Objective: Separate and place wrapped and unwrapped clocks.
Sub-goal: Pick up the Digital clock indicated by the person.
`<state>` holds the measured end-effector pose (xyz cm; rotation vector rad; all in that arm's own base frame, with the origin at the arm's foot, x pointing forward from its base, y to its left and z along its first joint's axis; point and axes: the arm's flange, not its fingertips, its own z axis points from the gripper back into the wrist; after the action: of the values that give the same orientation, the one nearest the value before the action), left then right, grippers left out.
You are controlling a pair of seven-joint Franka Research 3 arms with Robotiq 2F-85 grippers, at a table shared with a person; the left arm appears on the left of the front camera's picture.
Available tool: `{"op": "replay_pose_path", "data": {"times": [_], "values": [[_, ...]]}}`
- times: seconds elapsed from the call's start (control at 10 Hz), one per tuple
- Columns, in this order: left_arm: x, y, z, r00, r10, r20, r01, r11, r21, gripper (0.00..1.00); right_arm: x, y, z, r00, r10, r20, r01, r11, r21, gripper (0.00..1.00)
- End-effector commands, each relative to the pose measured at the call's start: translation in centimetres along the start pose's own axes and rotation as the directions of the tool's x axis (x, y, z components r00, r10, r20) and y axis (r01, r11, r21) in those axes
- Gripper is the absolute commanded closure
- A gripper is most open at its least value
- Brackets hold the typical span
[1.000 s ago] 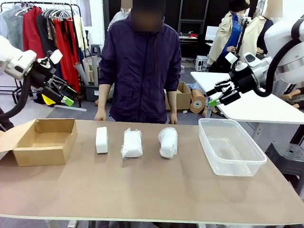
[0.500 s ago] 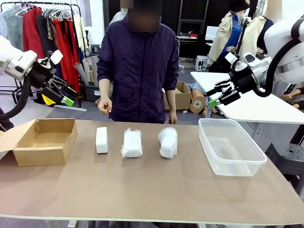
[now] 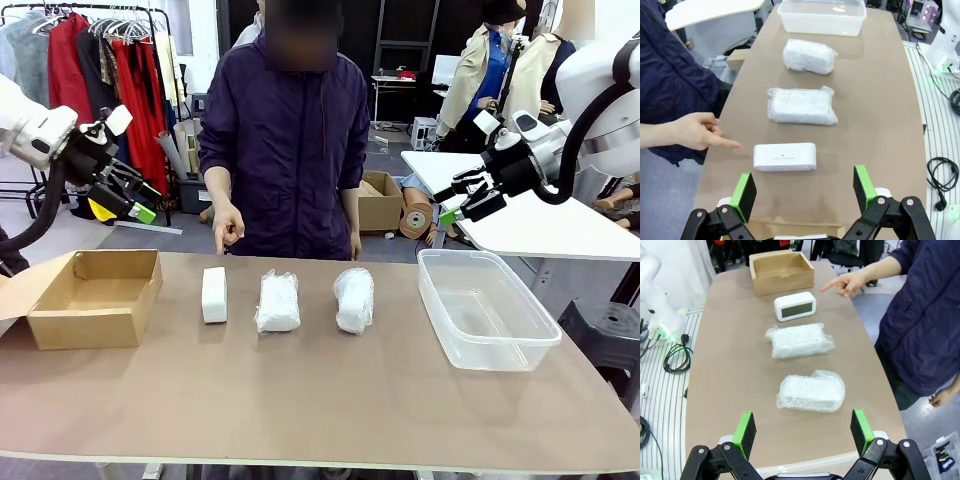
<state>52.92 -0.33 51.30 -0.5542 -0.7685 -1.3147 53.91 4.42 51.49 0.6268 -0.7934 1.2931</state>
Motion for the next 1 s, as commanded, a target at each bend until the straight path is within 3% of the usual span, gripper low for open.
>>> {"op": "replay_pose_path", "data": {"times": [0.0,0.5,0.7,0.8,0.9], "values": [[0.0,-0.3,0.2,1.000,0.001,0.000,-0.001,1.000,0.006,0.00,0.0,0.0,0.0,1.000,0.001,0.000,-0.001,1.000,-0.001,0.00],[0.0,0.0,0.0,1.000,0.000,0.000,0.000,1.000,0.000,0.00,0.0,0.0,0.0,1.000,0.001,0.000,-0.001,1.000,-0.001,0.00],[2.7,-1.0,-0.8,0.980,0.149,-0.132,-0.146,0.989,0.038,0.00,0.0,0.0,0.0,1.000,0.001,0.000,-0.001,1.000,-0.001,0.00],[4.0,-1.7,-1.5,0.949,0.224,-0.224,-0.203,0.973,0.109,0.00,0.0,0.0,0.0,1.000,0.001,0.000,-0.001,1.000,-0.001,0.00],[5.6,-2.4,-2.0,0.932,0.299,-0.203,-0.278,0.952,0.128,0.00,0.0,0.0,0.0,1.000,0.001,0.000,-0.001,1.000,-0.001,0.00]]}}
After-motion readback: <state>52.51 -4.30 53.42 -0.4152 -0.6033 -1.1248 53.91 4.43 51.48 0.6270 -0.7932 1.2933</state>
